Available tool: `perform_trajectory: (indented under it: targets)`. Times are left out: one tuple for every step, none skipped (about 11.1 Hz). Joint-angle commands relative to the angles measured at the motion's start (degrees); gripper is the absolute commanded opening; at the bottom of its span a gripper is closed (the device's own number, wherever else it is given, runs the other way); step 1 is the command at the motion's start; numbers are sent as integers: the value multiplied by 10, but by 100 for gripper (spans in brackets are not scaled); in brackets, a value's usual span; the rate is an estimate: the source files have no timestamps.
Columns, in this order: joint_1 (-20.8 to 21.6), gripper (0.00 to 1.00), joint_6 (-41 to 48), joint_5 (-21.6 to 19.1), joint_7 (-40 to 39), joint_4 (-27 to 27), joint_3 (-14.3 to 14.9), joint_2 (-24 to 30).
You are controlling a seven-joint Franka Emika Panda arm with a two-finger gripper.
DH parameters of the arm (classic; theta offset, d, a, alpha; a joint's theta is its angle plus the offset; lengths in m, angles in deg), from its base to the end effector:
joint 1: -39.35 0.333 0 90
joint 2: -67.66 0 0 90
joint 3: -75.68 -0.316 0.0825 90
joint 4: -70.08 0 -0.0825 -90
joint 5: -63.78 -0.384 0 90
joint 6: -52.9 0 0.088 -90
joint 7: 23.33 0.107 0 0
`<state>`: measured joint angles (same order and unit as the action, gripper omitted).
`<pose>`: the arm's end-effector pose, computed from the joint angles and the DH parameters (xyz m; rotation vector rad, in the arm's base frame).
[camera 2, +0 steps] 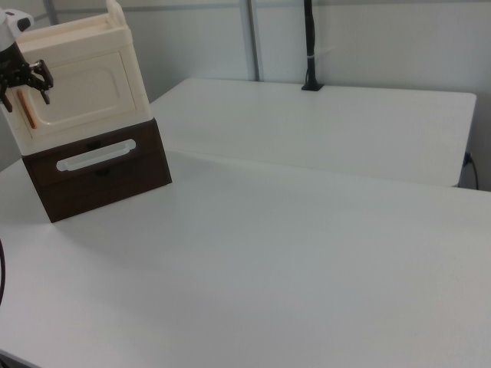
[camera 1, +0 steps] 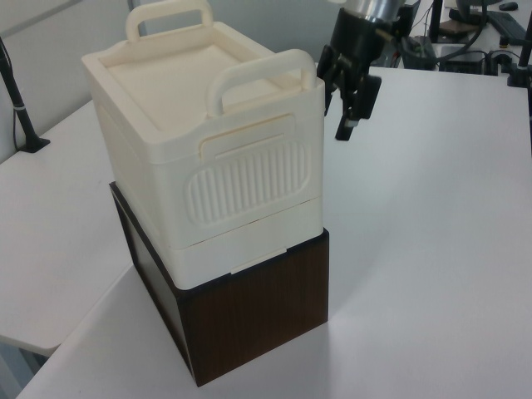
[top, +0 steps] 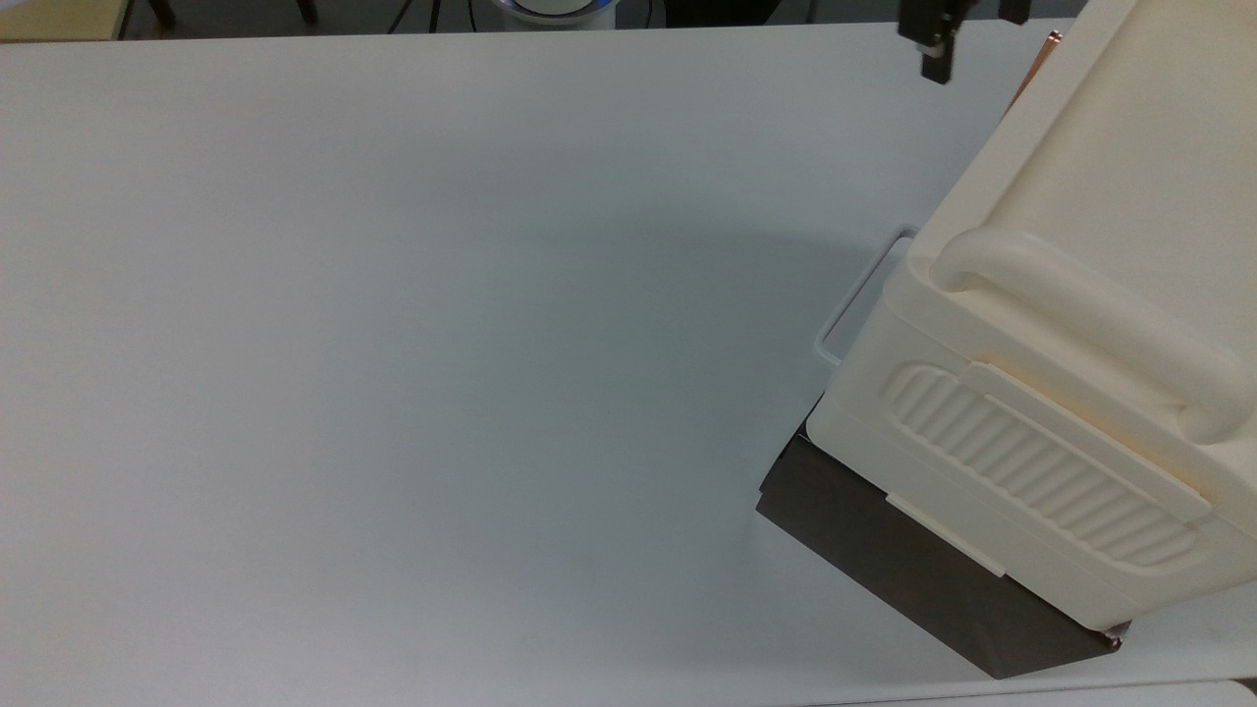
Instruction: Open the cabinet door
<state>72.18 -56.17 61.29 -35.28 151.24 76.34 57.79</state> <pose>0.5377 0.3428 0.6313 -2.7950 -1.1210 -0.4597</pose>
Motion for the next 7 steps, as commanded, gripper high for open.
perform_trajectory:
  targets:
    - [7, 73, -42, -5, -32, -19, -12, -22]
    - [8, 69, -46, -5, -32, -19, -13, -22]
    - [8, 60, -49, -5, -32, -19, -13, -22]
    - [8, 45, -49, -6, -32, -19, -13, -22]
    - [8, 34, -49, -6, -33, -19, -13, -22]
    - [8, 20, -49, -6, -34, -19, -13, -22]
    - [8, 6, -49, -7, -36, -18, -13, -21]
